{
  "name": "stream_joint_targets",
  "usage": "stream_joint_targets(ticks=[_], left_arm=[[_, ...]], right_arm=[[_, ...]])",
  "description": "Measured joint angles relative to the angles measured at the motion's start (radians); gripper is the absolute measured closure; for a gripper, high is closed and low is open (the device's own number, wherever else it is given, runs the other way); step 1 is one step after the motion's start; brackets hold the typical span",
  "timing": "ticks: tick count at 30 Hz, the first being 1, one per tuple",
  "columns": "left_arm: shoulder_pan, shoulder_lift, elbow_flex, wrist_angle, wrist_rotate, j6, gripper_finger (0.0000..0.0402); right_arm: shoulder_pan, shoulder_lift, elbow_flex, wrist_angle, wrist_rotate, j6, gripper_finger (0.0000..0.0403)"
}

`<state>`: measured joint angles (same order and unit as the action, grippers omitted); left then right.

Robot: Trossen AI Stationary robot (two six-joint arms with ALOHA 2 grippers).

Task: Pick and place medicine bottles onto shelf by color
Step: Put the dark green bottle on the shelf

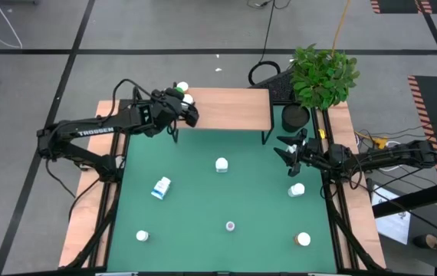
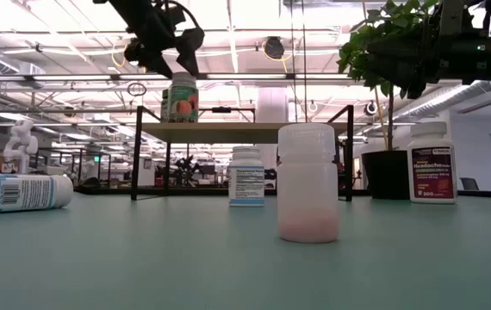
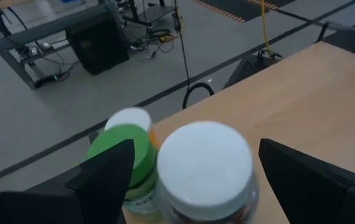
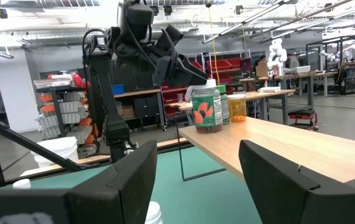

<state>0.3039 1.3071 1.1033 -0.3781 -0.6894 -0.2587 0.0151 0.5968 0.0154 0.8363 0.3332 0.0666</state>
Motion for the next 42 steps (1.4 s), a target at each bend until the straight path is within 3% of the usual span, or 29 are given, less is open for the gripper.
stream_joint_targets(ticks=[10, 18, 22, 31, 42], left_arm=[[0.001, 0.000, -0.009, -0.001, 0.011, -0.032, 0.0063], [0.001, 0.000, -0.010, -0.033, 0.011, -0.037, 0.0142], [0.001, -0.001, -0.010, -0.043, 0.011, -0.047, 0.0162], [-0.003, -0.002, -0.009, -0.067, 0.007, -0.037, 0.0143], [-0.004, -0.002, -0.009, -0.108, 0.006, -0.035, 0.0150]], right_arm=[[0.000, 0.000, 0.000, 0.000, 0.000, 0.000, 0.0179], [0.000, 0.000, 0.000, -0.003, 0.000, 0.000, 0.0179], [0.000, 0.000, 0.000, -0.003, 0.000, 0.000, 0.0179], [0.000, 0.000, 0.000, -0.003, 0.000, 0.000, 0.0179], [0.000, 0.000, 0.000, -0.009, 0.000, 0.000, 0.0179]])
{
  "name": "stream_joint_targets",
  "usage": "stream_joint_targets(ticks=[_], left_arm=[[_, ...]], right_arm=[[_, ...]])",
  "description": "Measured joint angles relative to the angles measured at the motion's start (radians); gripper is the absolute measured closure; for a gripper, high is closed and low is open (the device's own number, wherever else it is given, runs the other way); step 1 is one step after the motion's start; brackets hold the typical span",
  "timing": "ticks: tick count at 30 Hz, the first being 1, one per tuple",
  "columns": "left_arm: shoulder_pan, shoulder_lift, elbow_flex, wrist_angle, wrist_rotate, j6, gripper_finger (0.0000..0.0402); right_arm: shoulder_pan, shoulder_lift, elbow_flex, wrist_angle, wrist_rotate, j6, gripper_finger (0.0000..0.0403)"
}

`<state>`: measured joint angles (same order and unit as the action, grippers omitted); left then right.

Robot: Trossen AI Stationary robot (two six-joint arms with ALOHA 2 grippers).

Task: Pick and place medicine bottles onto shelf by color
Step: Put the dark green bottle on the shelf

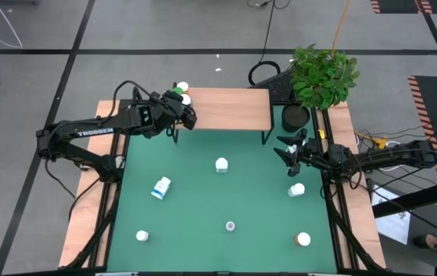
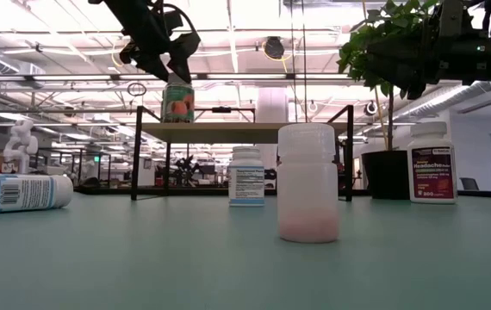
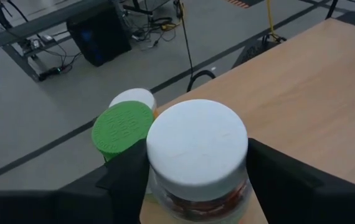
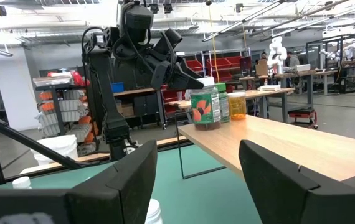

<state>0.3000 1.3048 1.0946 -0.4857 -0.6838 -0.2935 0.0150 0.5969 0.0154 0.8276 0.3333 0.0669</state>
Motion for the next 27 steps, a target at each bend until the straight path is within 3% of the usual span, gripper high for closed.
stream_joint_targets(ticks=[27], left_arm=[[0.007, -0.087, -0.004, -0.114, 0.009, 0.008, 0.0133]], right_arm=[[0.000, 0.000, 0.000, 0.022, 0.000, 0.000, 0.0179]])
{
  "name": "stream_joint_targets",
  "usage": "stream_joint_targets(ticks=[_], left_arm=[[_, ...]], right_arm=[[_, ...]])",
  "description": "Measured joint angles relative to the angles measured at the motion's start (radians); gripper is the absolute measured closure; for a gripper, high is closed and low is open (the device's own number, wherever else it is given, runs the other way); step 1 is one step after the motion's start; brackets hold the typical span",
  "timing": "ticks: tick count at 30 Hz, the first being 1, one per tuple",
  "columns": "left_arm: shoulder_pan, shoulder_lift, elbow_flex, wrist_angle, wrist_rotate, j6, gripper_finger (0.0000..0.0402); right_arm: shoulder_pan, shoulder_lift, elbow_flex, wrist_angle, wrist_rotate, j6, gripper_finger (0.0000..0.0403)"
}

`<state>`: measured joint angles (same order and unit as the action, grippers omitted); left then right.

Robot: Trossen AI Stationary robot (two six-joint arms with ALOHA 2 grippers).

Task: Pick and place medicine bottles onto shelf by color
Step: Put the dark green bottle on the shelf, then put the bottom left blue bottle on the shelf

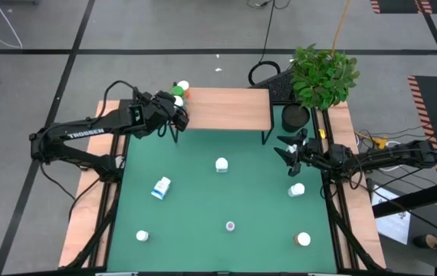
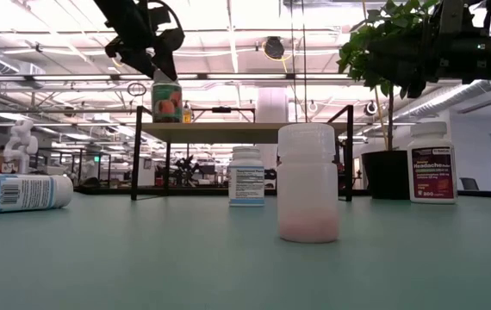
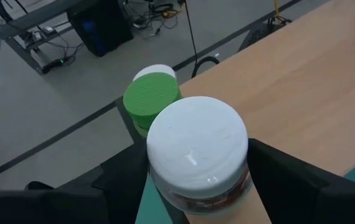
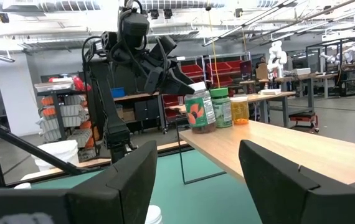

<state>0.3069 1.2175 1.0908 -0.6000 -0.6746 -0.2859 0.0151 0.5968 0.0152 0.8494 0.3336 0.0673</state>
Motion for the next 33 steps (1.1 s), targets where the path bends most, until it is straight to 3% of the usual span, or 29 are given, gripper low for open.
stream_joint_targets(ticks=[18, 28, 33], left_arm=[[0.000, 0.000, 0.000, 0.020, -0.004, 0.016, 0.0130], [-0.002, -0.003, 0.002, 0.029, -0.006, 0.022, 0.0049], [-0.034, -0.049, 0.003, 0.022, -0.006, 0.024, 0.0031]], right_arm=[[0.000, 0.000, 0.000, 0.000, -0.029, -0.003, 0.0179], [0.000, 0.000, 0.000, 0.000, -0.028, -0.004, 0.0179], [0.000, 0.000, 0.000, 0.000, -0.028, -0.004, 0.0179]])
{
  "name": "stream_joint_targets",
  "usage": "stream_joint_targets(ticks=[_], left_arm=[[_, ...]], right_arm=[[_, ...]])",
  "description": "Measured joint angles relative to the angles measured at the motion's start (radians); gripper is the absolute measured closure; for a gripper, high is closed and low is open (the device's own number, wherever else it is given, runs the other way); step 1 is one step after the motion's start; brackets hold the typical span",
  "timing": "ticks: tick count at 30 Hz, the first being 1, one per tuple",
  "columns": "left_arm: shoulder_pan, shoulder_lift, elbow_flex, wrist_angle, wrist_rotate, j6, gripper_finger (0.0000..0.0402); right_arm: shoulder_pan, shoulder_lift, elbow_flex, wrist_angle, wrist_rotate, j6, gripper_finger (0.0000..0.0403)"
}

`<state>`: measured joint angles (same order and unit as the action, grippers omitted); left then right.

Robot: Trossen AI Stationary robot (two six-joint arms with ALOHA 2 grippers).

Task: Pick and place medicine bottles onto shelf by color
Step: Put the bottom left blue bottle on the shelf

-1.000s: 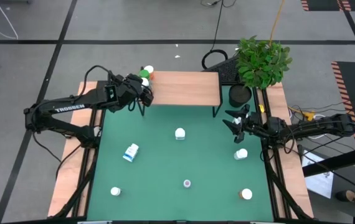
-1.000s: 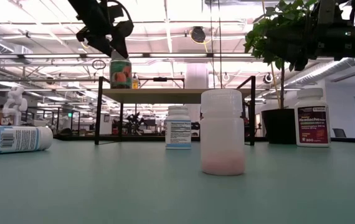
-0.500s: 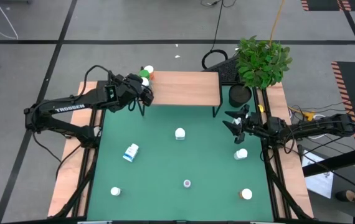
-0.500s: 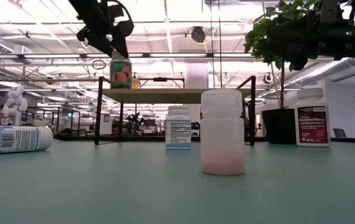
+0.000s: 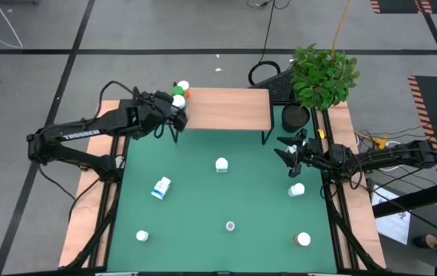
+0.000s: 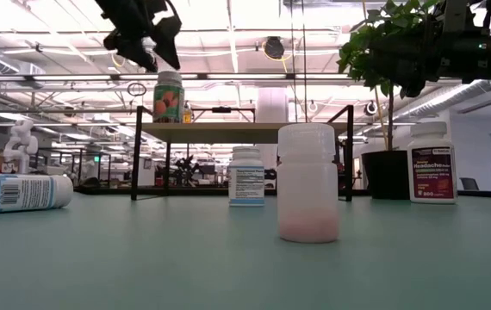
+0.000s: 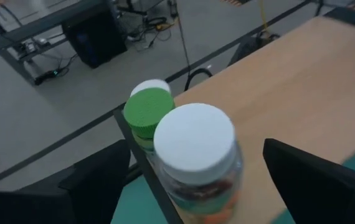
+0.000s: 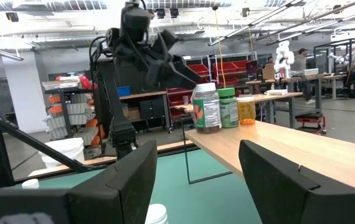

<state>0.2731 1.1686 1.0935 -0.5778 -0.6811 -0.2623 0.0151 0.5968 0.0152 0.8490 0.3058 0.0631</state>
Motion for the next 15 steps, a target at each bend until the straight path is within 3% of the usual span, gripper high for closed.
stream_joint_targets(ticks=[6, 11, 15], left_arm=[[-0.093, -0.085, 0.001, -0.107, -0.004, -0.047, 0.0046], [-0.229, -0.091, -0.005, -0.323, -0.026, -0.243, 0.0074], [-0.370, -0.081, -0.074, -0.353, -0.051, -0.395, 0.0094]], right_arm=[[0.000, 0.000, 0.000, 0.000, -0.001, -0.003, 0.0179], [0.000, 0.000, 0.000, 0.011, -0.005, -0.038, 0.0179], [0.000, 0.000, 0.000, 0.026, -0.055, -0.052, 0.0179]])
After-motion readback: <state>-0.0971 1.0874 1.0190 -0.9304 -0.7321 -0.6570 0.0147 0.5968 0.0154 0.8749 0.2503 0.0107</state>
